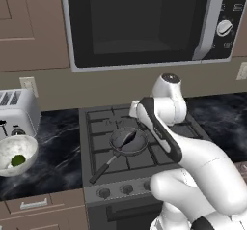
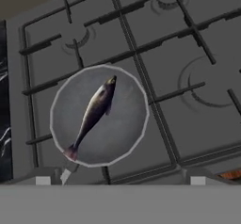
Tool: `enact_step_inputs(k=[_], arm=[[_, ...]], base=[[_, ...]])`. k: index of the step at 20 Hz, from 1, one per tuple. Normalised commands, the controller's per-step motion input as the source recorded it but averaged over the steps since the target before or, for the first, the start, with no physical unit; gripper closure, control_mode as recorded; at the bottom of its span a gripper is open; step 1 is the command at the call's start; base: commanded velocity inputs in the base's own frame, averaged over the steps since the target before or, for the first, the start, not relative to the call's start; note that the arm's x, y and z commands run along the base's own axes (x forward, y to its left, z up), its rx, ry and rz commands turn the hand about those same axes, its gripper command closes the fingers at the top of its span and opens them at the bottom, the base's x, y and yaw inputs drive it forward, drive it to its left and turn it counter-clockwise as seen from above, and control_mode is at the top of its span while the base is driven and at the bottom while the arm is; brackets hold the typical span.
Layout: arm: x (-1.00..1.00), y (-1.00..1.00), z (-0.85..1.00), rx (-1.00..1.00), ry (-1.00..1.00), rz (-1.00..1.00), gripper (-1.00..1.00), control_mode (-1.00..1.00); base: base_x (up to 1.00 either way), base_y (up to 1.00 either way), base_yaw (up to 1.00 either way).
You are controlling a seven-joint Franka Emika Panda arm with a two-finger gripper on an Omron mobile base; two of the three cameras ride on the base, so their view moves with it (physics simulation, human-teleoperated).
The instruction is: Place the fish on the plate and place the lime on the same plate.
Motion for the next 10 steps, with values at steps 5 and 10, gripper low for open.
enact_step_inputs(k=[5,10], arm=[[0.18,0.36,-0.23,0.00,0.10,0.00,-1.00,-1.00],[0.27,0.06,-0.41,-0.04,0.07,-0.04,-1.00,-1.00]], base=[[0.00,0.00,0.00],[0.00,0.00,0.00]])
